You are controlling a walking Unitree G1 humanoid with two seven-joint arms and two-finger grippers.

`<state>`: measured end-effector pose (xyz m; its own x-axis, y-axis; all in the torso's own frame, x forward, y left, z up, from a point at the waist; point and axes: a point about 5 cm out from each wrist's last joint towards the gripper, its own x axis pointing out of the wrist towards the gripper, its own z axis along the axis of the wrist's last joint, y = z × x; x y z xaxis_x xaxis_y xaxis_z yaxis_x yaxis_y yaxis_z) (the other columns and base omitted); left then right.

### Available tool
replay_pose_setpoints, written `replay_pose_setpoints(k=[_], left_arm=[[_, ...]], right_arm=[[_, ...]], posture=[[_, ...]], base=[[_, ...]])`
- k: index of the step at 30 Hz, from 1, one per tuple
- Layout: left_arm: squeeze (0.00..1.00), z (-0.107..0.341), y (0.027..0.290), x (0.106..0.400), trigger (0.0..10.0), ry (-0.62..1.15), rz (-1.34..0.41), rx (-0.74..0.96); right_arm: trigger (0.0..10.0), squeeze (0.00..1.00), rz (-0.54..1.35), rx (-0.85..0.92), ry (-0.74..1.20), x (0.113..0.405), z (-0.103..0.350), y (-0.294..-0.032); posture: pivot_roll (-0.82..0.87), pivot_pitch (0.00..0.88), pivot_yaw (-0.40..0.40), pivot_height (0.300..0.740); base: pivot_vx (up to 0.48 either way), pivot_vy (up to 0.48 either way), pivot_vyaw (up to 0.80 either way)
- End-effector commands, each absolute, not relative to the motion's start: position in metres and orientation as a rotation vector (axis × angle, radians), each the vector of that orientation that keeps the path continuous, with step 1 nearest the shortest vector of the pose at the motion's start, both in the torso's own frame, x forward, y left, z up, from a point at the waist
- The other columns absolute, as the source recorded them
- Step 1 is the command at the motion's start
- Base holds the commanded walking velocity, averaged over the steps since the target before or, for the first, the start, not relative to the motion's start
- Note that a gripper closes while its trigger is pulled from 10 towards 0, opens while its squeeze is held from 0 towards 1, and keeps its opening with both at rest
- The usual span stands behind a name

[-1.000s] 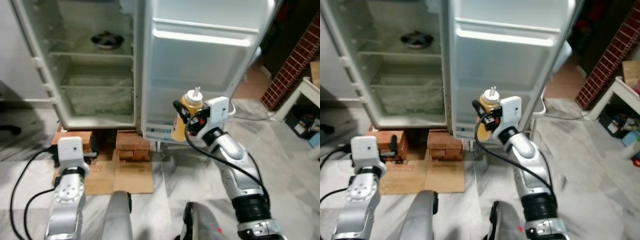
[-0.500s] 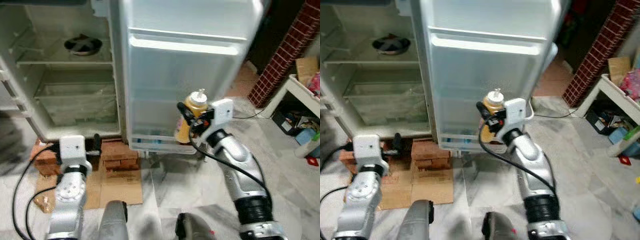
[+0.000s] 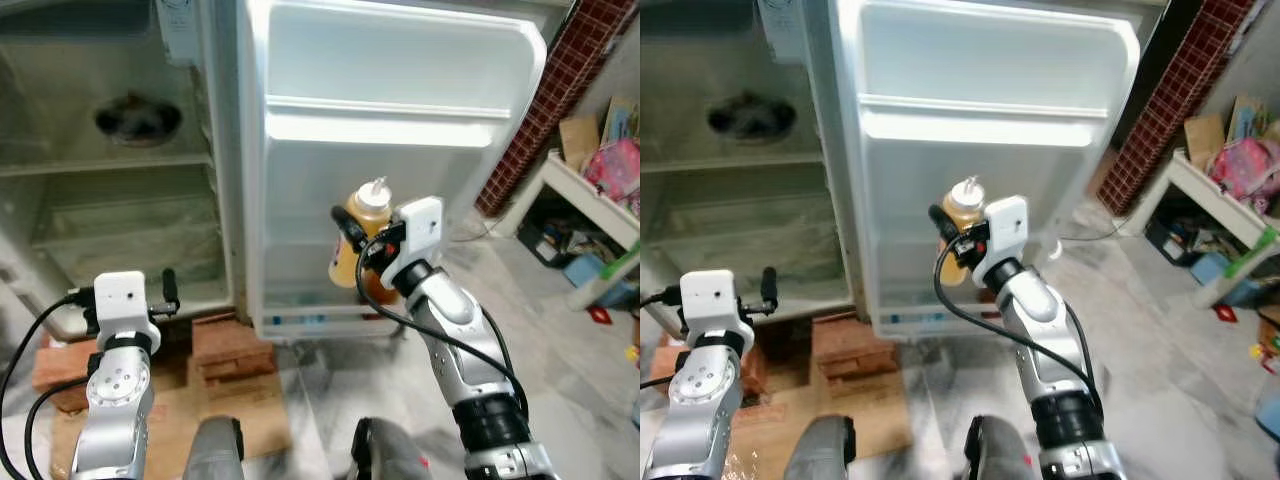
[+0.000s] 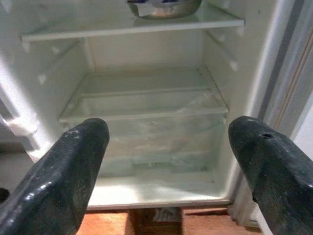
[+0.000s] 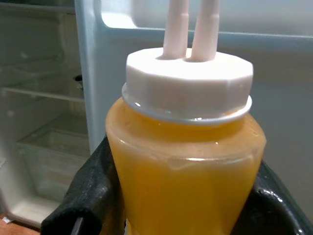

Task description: Restocking fridge

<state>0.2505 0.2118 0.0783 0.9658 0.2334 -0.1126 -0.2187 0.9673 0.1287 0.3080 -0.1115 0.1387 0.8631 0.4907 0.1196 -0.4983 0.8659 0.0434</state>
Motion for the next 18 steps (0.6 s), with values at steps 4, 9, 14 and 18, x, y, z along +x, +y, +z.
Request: replay_pose_setpoints(k=[4,9,14,18], left_arm=[[0.0,0.0773,0.2057,0.2512,10.0,0.131,0.198,0.129],[0.0,0.0776,0.204,0.2513,10.0,0.121,0.163,0.121],[0.0,0.0783,0.2027,0.251,10.0,0.119,0.159,0.124],[0.0,0.0764,0.1999,0.2511,10.0,0.126,0.141,0.109]], right_arm=[[10.0,0.0,0.473,0.075,-0.125,0.3098,0.1418,-0.1215],[10.0,0.0,0.475,0.079,-0.13,0.3099,0.1425,-0.1201],[10.0,0.0,0.478,0.081,-0.132,0.3099,0.1428,-0.1189],[10.0,0.0,0.485,0.082,-0.134,0.3092,0.1424,-0.1177]], posture=[[0.05,0.0,-0.085,0.631],[0.05,0.0,-0.083,0.631],[0.05,0.0,-0.082,0.631],[0.05,0.0,-0.081,0.631]], base=[[0.0,0.0,0.0],[0.164,0.0,0.0],[0.48,0.0,0.0],[0.181,0.0,0.0]])
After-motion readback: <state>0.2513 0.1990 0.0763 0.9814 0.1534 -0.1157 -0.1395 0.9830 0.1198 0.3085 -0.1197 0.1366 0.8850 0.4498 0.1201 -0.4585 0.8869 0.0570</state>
